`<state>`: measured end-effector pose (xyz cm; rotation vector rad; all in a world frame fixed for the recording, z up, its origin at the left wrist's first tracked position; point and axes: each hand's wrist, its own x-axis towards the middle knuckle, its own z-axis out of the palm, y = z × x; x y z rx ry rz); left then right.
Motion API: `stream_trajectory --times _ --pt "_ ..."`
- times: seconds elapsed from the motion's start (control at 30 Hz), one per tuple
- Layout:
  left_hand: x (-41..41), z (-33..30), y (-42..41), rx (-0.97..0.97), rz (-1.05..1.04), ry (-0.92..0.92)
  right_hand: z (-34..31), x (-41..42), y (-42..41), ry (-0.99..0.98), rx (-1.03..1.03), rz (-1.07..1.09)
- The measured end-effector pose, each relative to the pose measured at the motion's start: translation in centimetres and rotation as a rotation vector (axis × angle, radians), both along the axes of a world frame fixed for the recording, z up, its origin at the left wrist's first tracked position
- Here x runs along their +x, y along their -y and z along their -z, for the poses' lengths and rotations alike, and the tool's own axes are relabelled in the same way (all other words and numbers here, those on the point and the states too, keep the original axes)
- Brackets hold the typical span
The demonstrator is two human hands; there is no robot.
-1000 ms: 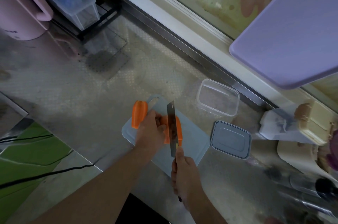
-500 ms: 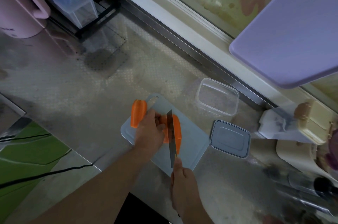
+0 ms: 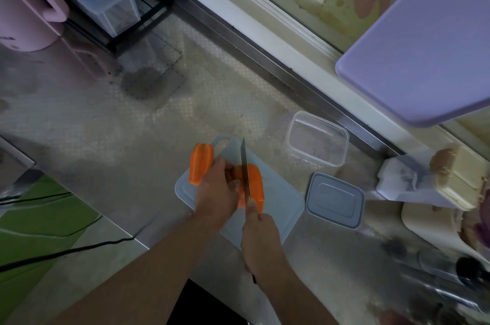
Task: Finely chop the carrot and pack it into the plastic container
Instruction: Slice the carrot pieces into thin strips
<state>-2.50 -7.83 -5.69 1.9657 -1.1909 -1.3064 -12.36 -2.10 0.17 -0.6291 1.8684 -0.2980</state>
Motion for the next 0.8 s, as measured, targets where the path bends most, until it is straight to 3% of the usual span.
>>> stream_trajectory --times 0.23,0.47,0.8 --pt "-0.1 -0.3 0.0 0.0 -0.016 0.009 0.8 0.3 1.9 0.004 0.002 0.059" --pt "-0.2 -0.4 0.2 0.024 -0.026 0.017 -0.5 -0.8 -1.2 0.014 0.107 0.047" --pt "0.0 -0.3 0.4 0.04 0.031 0.037 0.8 -1.1 -2.8 -0.059 0.029 0.026"
